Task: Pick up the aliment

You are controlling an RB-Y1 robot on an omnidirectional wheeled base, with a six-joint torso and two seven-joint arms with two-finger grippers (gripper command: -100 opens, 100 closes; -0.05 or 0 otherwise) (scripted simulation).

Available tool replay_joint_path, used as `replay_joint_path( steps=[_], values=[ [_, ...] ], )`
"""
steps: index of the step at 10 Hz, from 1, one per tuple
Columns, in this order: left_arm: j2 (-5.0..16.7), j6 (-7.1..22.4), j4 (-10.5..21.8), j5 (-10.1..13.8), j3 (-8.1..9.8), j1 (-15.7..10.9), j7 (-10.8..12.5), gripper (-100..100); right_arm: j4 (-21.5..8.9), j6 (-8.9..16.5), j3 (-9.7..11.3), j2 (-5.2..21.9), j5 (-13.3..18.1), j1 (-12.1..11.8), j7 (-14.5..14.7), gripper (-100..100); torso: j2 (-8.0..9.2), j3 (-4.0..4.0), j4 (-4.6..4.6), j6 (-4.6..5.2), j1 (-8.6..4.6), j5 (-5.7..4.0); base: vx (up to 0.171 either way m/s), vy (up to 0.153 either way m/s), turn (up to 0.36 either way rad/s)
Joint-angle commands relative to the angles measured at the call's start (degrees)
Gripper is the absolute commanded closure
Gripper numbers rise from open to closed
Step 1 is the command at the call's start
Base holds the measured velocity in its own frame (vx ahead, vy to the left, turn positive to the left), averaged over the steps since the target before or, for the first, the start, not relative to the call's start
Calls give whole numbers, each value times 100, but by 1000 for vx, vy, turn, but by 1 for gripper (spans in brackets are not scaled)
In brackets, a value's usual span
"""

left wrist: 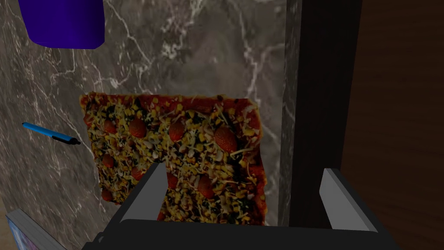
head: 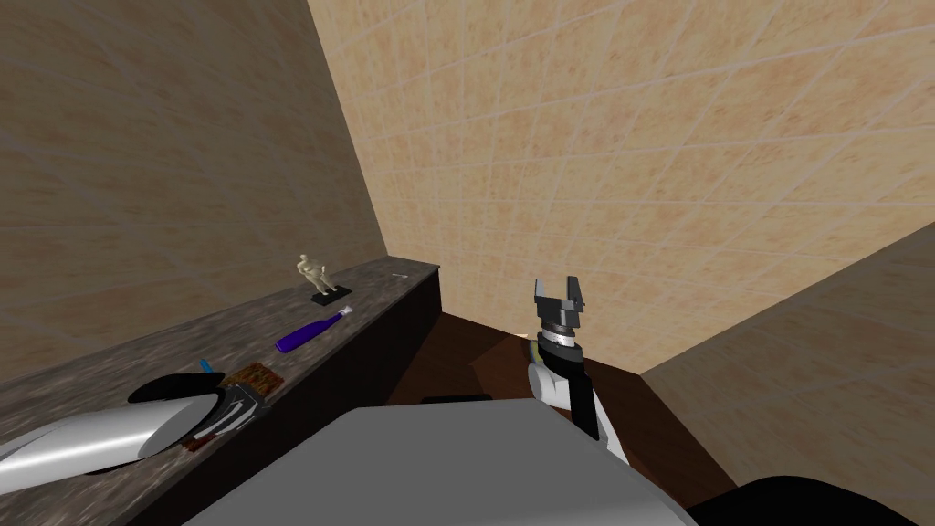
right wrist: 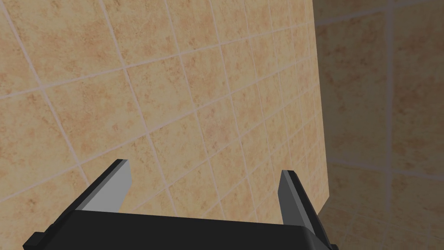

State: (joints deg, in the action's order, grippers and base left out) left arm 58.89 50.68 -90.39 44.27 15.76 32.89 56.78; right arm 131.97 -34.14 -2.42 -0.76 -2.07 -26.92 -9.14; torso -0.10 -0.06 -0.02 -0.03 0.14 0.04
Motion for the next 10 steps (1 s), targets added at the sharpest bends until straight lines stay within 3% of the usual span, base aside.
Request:
replay_joint_path(
  steps=[1, 2, 6, 7, 8, 9, 10],
  values=[
    [0, 0, 0, 0, 0, 0, 0, -100, 0, 0, 0, 0, 0, 0, 0, 0, 0, 0, 0, 0, 0, 0, 18, 15, -4],
    [-9, -18, 11, -4, -3, 0, -16, 100, 0, 0, 0, 0, 0, 0, 0, 0, 5, 3, 1, 0, -7, -2, 0, 0, 0],
    [-43, 5, -8, 18, -43, 12, -13, 100, 0, 0, 0, 0, 0, 0, 0, 0, -1, 3, 8, 0, 38, -20, -2, -10, 0],
    [-44, 5, -8, 18, -43, 12, -13, 0, 0, 0, 0, 0, 0, 0, 0, 0, -2, 2, 7, 0, 41, -19, 0, 0, 0],
    [123, 66, -94, 74, 32, 29, 61, 100, 0, 0, 0, 0, 0, 0, 0, 0, -3, 2, 7, 0, 43, -19, -13, -8, 36],
    [215, 133, -210, 120, 66, 79, 138, 100, 0, 0, 0, 0, 0, 0, 0, 0, 0, 4, 9, 0, 40, -25, -26, -10, 35],
    [150, 76, -135, 96, 41, 58, 71, 100, 0, 0, 0, 0, 0, 1, 0, 0, 6, 7, 10, -2, 35, -23, -12, -5, 6]
  ],
)
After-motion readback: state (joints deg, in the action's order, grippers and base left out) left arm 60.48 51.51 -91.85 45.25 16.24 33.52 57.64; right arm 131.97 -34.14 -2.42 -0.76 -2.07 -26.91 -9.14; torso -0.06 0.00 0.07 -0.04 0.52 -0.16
